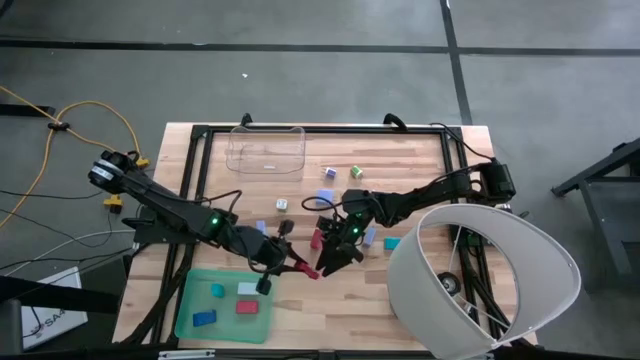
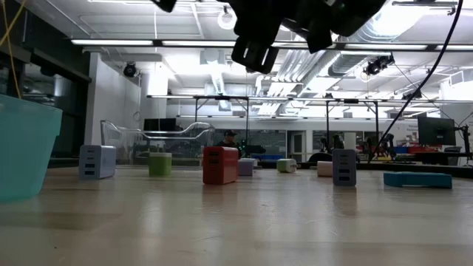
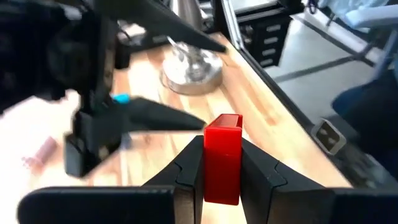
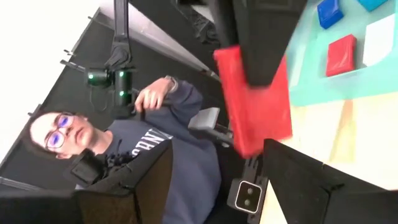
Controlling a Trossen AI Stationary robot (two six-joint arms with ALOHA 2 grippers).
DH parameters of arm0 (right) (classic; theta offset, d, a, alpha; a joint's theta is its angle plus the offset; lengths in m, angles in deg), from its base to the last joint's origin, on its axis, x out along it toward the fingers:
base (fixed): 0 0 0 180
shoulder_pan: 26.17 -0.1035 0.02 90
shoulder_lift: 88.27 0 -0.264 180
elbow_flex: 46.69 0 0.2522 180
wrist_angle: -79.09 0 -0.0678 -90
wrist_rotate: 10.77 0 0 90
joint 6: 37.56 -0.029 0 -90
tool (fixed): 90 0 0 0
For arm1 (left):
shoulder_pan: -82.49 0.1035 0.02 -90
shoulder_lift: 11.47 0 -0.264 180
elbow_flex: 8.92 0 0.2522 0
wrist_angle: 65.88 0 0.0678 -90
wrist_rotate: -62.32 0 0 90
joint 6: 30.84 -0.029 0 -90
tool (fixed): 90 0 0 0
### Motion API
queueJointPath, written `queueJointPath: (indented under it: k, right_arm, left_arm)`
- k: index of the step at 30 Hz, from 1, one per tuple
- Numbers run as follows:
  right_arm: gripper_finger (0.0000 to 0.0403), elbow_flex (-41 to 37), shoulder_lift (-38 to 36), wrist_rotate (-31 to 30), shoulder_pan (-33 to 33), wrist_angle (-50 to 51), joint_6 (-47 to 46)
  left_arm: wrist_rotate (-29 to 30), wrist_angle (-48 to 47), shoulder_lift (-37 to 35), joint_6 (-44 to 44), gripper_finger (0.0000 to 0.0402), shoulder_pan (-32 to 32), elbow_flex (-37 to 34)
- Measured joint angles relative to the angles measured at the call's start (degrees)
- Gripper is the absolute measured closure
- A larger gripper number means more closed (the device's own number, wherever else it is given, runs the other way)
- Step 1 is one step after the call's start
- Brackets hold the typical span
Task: Pick & Place Office items
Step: Put the red digital clock into the green bin
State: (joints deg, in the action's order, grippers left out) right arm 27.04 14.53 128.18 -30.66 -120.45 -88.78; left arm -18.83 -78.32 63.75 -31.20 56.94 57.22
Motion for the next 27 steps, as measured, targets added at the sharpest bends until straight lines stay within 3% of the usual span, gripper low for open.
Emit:
queueJointPath:
  k: [8, 15, 27]
  right_arm:
    - [0.0165, 0.0, 0.0, 0.6, 0.0, 2.2, 0.3]
    - [0.0165, 0.0, 0.0, -0.6, 0.0, 3.0, 0.4]
    - [0.0165, 0.0, 0.0, -2.5, 0.0, 3.1, 0.4]
  left_arm:
    - [0.0, -13.5, -5.6, 13.4, 0.0339, -4.4, 0.0]
    - [0.0, -24.9, -7.3, 30.5, 0.0339, -10.1, 0.0]
    - [0.1, -26.9, -0.6, 47.1, 0.0339, -19.7, 0.0]
